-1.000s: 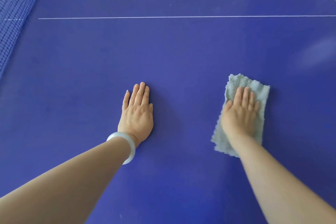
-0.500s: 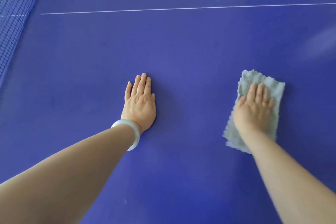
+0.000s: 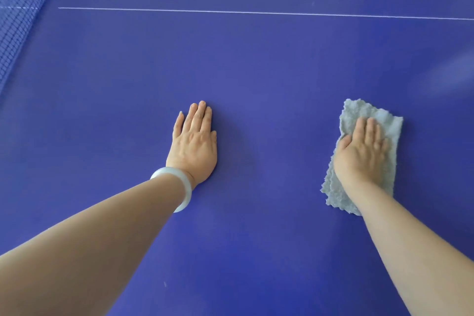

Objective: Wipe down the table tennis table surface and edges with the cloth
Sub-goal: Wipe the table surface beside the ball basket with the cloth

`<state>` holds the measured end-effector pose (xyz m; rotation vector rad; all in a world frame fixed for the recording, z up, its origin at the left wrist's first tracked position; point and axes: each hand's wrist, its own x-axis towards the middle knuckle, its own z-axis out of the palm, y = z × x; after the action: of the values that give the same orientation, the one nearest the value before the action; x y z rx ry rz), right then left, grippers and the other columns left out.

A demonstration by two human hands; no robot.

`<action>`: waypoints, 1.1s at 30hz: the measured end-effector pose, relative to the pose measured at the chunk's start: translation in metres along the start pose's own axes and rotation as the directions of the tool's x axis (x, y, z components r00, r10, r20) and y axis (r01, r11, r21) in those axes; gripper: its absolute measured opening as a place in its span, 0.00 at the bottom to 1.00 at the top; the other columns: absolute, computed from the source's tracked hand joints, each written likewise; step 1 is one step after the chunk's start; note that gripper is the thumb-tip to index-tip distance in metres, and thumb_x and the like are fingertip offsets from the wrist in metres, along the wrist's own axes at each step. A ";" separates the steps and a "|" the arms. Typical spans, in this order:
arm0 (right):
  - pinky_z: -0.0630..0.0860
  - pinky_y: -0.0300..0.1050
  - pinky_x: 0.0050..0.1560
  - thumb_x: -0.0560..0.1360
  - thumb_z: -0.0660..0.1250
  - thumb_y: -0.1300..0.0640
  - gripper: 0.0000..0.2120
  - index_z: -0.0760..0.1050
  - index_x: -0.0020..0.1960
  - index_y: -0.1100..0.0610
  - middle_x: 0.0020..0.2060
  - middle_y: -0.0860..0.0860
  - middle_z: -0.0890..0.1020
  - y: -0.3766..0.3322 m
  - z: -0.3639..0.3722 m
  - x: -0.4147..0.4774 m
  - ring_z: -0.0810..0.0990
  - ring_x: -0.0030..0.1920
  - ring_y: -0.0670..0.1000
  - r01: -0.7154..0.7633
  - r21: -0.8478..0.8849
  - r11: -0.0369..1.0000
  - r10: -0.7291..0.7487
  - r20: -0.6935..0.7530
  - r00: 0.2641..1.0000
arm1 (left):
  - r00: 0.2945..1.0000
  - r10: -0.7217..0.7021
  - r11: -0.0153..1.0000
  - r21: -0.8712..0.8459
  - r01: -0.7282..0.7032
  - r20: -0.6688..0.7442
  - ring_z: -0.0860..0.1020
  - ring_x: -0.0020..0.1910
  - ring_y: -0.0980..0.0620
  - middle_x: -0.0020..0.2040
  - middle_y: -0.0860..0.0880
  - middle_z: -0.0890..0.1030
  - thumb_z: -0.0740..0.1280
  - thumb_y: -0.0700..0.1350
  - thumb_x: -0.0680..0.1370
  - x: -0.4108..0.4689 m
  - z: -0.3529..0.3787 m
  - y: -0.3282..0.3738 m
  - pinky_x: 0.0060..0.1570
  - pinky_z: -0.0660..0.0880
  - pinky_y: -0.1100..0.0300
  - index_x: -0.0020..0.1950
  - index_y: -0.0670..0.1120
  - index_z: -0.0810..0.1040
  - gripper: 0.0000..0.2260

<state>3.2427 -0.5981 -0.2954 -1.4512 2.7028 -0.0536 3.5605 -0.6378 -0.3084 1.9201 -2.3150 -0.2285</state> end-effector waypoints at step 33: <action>0.44 0.57 0.79 0.81 0.43 0.50 0.30 0.46 0.81 0.56 0.80 0.53 0.47 0.040 0.007 0.062 0.43 0.80 0.54 0.417 0.057 0.907 -0.418 0.017 0.908 | 0.999 -0.040 0.998 -0.041 0.039 -0.025 0.46 0.80 0.49 0.81 0.48 0.50 0.46 0.52 0.84 0.086 0.038 0.189 0.78 0.42 0.49 0.81 0.48 0.51 0.26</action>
<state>3.1756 -0.6276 -0.3081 -1.9679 2.2967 -0.1241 3.3547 -0.6870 -0.3089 1.9396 -2.2405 -0.2515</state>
